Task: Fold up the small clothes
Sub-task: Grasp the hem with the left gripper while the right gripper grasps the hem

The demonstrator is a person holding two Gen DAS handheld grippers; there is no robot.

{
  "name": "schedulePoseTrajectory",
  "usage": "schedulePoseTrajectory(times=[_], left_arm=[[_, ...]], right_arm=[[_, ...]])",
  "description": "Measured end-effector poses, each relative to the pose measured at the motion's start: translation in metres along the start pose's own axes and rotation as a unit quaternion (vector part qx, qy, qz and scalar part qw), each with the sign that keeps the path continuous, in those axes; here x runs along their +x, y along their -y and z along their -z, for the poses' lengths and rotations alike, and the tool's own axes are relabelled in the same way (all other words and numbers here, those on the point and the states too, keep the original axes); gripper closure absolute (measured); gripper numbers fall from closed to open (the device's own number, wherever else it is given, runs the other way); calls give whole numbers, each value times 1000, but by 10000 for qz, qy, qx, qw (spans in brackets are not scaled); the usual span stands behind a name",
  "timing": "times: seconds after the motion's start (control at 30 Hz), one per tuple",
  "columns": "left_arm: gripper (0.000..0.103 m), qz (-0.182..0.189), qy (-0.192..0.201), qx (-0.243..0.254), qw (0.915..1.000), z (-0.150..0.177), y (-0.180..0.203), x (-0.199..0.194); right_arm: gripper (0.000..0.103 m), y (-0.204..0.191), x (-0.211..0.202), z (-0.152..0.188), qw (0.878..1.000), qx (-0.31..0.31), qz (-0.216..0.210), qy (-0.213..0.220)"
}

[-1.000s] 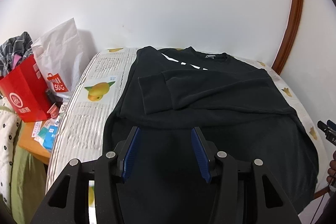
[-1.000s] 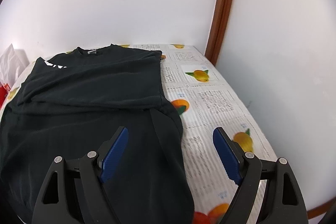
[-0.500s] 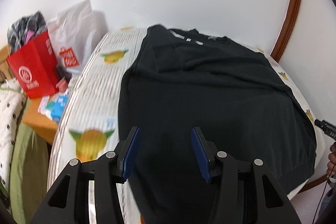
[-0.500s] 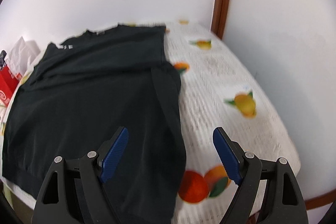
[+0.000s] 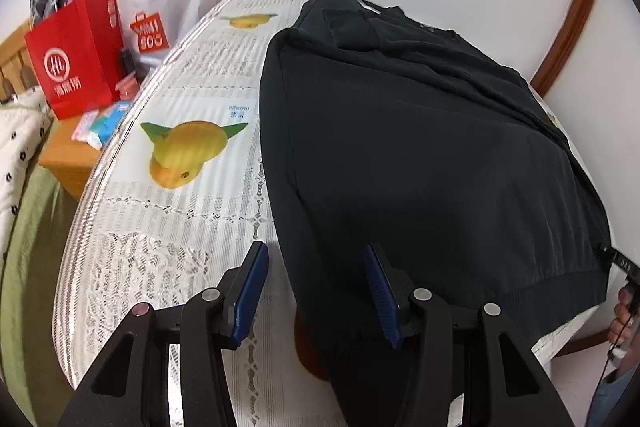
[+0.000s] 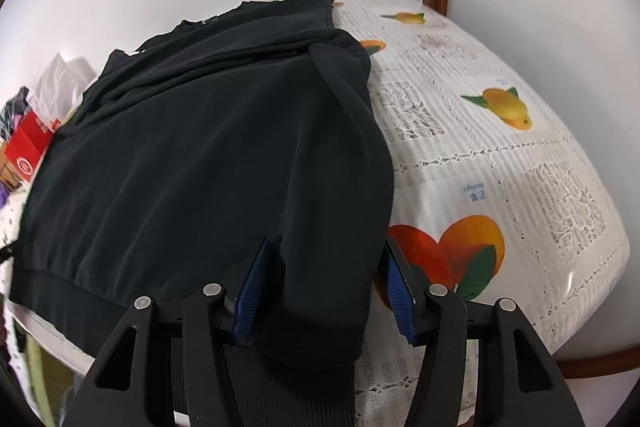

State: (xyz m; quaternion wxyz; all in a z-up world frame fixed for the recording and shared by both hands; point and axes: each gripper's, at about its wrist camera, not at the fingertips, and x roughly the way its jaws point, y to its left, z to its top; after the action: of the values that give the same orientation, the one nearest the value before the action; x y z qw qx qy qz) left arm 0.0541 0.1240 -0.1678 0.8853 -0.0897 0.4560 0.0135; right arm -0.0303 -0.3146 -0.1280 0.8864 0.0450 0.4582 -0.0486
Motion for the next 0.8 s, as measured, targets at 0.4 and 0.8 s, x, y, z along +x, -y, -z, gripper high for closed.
schedulePoseTrajectory(times=[0.4,0.8], left_arm=[[97,87,88,181,9998,-1,7,-21],[97,638,1046,306,9920,-42,17,-77]], right_arm=[[97,-16,-20,-7,9980,-122,-106,609],[97,-13,-64,-38,9904,-174,-560,1250]])
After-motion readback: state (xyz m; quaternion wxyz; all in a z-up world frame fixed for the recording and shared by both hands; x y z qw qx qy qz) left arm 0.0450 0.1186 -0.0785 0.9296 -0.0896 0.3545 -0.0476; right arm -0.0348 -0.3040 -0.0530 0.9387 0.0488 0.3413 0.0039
